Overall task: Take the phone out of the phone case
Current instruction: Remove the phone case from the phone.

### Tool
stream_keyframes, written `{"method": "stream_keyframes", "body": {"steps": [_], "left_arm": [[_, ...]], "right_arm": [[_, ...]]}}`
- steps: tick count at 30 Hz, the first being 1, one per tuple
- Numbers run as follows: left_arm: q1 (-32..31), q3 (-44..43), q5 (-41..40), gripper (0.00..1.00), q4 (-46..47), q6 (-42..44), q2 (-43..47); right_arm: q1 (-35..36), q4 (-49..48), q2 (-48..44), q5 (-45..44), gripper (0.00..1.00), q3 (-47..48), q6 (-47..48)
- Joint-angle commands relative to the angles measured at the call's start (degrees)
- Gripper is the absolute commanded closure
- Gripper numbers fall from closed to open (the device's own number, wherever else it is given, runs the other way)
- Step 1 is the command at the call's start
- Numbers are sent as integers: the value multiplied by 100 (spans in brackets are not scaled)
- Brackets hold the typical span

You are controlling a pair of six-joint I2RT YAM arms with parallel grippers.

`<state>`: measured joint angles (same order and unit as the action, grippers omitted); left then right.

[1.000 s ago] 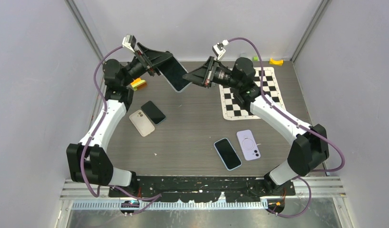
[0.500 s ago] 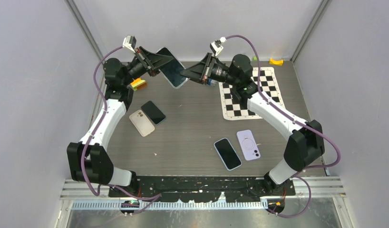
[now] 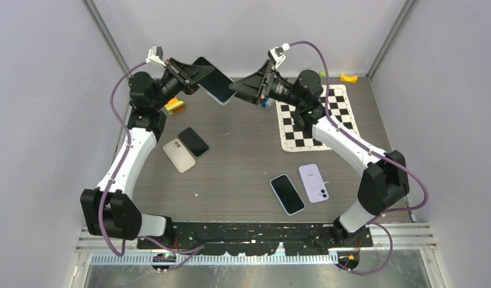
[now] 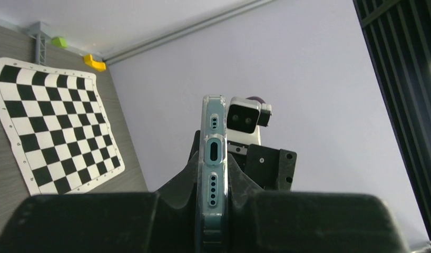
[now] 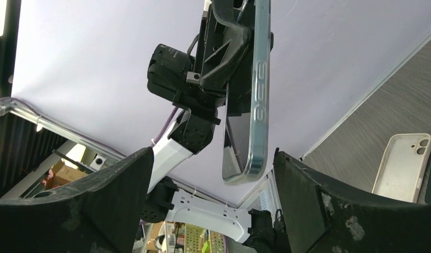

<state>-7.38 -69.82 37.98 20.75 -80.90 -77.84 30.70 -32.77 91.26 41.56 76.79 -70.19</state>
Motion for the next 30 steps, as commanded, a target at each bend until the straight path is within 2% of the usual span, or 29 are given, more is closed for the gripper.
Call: {"method": "stream_keyframes", "body": {"steps": [1,3,5,7,9,14,17,20,24,30], "left_arm": [[4,-43,-792,100,180,-204,551],[8,-11,-892,100,152,-309,576],[8,30,-932,100,112,-445,570],[6,105,-979,100,102,-575,578],[5,179,-1025,100,96,-662,594],[-3,314,-1029,100,-6,-727,662],[-2,374,-1044,100,-67,-808,697],[-5,366,-980,100,-660,-1167,733],[-91,557,-815,100,-616,-2026,712],[-183,682,-698,100,-575,-2598,733]], "right_arm": [[83,-430,-219,248,11,3,162],[130,-373,-210,238,15,6,202],[180,-198,-194,182,26,50,318],[252,110,-185,118,43,138,522],[311,263,-181,97,51,206,661],[381,342,-156,97,57,252,747],[397,429,-138,65,77,228,815],[421,603,-133,5,89,230,1003],[469,1410,-168,-236,97,260,1669],[716,2900,-170,-998,99,388,3395]]}}
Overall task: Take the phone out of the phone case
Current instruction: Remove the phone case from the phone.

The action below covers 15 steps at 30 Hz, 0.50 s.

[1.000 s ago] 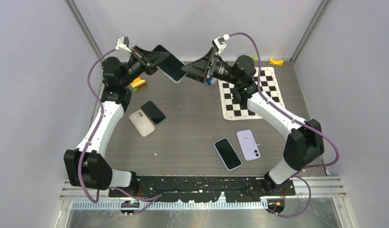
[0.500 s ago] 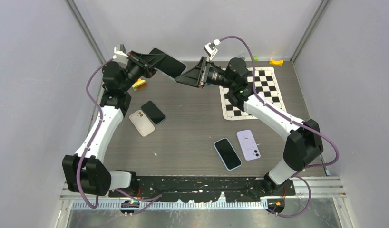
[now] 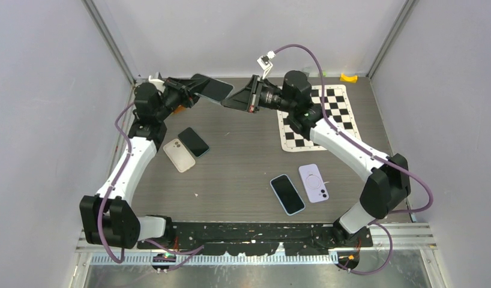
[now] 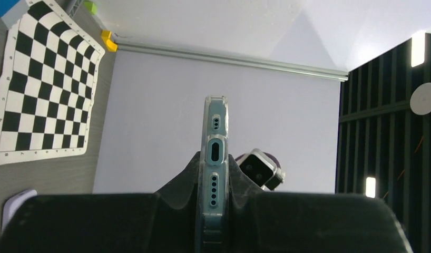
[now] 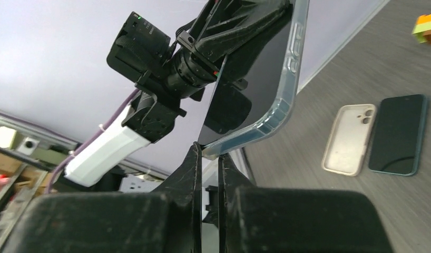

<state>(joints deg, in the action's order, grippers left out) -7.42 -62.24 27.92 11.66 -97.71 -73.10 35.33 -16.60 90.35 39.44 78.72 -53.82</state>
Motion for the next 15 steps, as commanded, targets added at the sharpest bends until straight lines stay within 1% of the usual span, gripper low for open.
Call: {"method": "stream_keyframes", "body": {"steps": [1,2,6,11,13,15], "left_arm": [[-200,-86,329,100,380,-969,240],[-211,-110,365,100,423,-984,212],[-244,-199,477,100,434,-943,159],[-246,-148,449,100,355,-922,266],[-248,-175,429,100,216,-804,302],[-240,-192,397,100,101,-675,320]], "right_arm": [[302,1449,-72,-919,99,236,1957],[423,1788,-66,-1184,99,251,2335],[757,2394,-31,-1950,99,407,3033],[1015,2713,-5,-3009,99,537,3366],[1034,2866,14,-3283,99,590,3383],[1041,2846,-27,-3378,99,587,3351]]}}
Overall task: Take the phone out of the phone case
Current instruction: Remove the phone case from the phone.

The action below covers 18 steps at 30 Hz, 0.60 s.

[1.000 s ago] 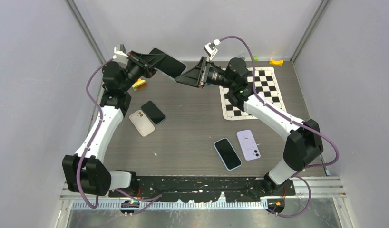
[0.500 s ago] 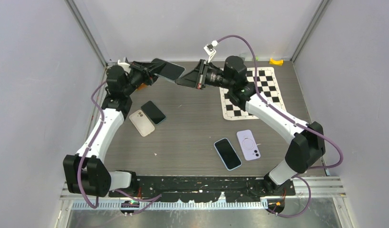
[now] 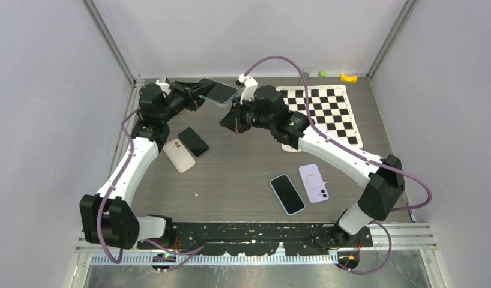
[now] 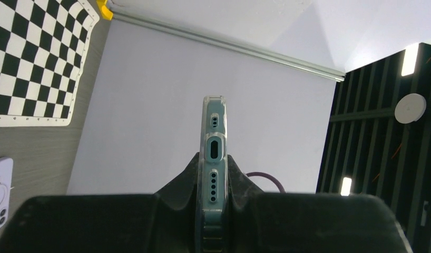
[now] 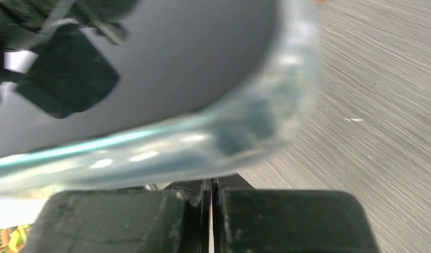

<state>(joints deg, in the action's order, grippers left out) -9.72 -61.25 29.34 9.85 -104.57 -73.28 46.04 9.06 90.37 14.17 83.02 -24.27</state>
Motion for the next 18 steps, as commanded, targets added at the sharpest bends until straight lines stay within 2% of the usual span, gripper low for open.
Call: {"method": "stream_keyframes", "body": {"steps": [1,6,8,9,10,11,14,15,17,18], "left_arm": [[-1,-285,242,100,258,75,339],[222,-163,195,100,77,384,348],[371,-112,177,100,41,564,379],[453,-95,177,100,-5,695,407],[518,-88,177,100,-23,800,423],[550,-74,177,100,-26,890,441],[578,-138,209,100,10,1168,458],[577,-190,248,100,-36,1255,457],[568,-308,282,100,-145,1427,494],[566,-337,273,100,-194,1516,519]], "right_arm": [[-32,236,-103,-844,99,103,370],[-100,-253,-515,-737,98,-264,-4],[-230,-353,-690,-606,89,-401,-207],[-349,-379,-789,-454,78,-493,-292],[-420,-445,-886,-356,73,-563,-470],[-585,-491,-932,-141,62,-605,-572],[-900,-959,-1137,364,41,-873,-1195],[-1048,-1122,-1171,636,29,-931,-1574],[-1200,-1682,-1243,966,14,-1058,-2276],[-1228,-2065,-1228,1062,12,-1053,-2531]]}}
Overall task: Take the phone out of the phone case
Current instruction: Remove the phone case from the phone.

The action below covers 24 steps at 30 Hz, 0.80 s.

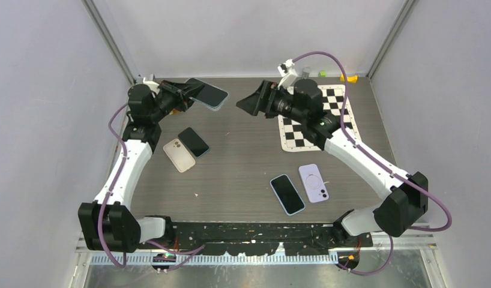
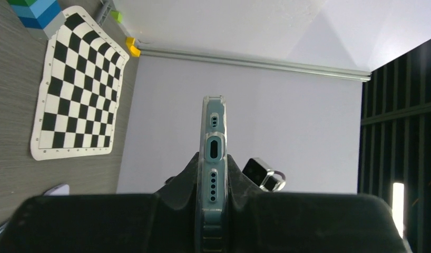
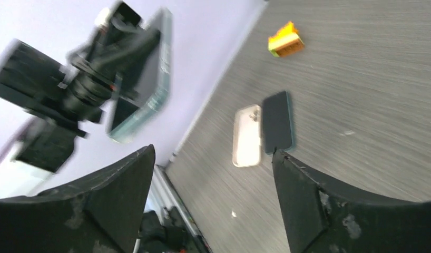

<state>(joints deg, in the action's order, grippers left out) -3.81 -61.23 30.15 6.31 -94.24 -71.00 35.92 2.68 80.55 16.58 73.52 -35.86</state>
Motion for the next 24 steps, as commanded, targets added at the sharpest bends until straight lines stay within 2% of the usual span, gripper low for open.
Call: {"method": "stream_keyframes", "body": {"steps": [1,5,10,13,19,24], "left_arm": [[-24,-388,185,100,133,553,331],[-44,-416,188,100,241,592,399],[-99,-449,180,100,560,534,416],[-128,-442,131,100,641,480,431],[-170,-449,96,100,827,326,390],[-181,-412,87,100,1083,36,322]], "right_arm": [[-243,-1689,-231,957,10,-80,-1796],[-263,-2001,100,1189,12,274,-2807],[-261,-2337,572,1449,29,548,-3702],[-261,-2386,687,1438,35,601,-3816],[-261,-2105,817,1330,58,671,-3949],[-270,-2515,982,1353,77,455,-4522]]}}
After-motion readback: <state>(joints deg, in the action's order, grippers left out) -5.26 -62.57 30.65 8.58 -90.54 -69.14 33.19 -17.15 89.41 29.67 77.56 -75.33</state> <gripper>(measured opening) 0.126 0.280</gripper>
